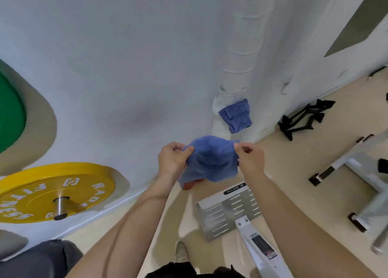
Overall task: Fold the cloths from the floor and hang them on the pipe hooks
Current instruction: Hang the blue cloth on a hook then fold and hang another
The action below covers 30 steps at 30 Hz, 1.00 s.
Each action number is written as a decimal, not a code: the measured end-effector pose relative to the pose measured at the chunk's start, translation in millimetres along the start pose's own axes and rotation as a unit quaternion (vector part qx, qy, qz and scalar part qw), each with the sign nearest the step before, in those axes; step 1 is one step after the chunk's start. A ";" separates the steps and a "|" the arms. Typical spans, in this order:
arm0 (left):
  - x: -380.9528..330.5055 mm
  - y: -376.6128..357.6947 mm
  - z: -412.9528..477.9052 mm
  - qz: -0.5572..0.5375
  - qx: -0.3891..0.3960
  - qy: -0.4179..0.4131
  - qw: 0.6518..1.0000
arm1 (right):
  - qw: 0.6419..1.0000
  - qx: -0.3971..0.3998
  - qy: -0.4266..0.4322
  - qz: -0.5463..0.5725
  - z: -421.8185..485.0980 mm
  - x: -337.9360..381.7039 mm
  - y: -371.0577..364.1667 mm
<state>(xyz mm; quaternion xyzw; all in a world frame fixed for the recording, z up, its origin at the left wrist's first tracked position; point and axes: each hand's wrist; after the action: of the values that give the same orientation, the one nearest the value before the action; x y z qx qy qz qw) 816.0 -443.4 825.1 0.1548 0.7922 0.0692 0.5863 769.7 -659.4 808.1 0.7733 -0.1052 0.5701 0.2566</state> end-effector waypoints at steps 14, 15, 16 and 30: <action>-31.2 -25.9 49.4 0.052 0.057 -0.047 0.996 | 0.992 -0.021 -0.069 0.101 25.4 10.5 16.4; -34.7 -37.1 47.5 0.055 0.073 -0.051 0.995 | 0.993 0.000 -0.063 0.102 23.9 14.7 13.7; -38.2 -48.6 44.4 0.055 0.090 -0.053 0.993 | 0.993 0.019 -0.057 0.101 24.3 15.5 11.3; -78.1 -164.9 46.7 0.017 0.163 -0.066 0.984 | 0.988 0.117 -0.030 0.097 89.0 -4.3 60.1</action>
<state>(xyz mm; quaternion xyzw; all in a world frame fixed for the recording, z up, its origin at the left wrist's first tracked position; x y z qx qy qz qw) 854.1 -627.7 833.8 0.2656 0.7500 -0.0614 0.6026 814.6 -756.8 801.3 0.8011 -0.1202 0.5769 0.1042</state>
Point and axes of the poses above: each hand's wrist, its own z-axis towards the middle knuckle, its own y-axis out of the back of the hand, x = y × z, and after that the axes turned 8 degrees about x, right-handed
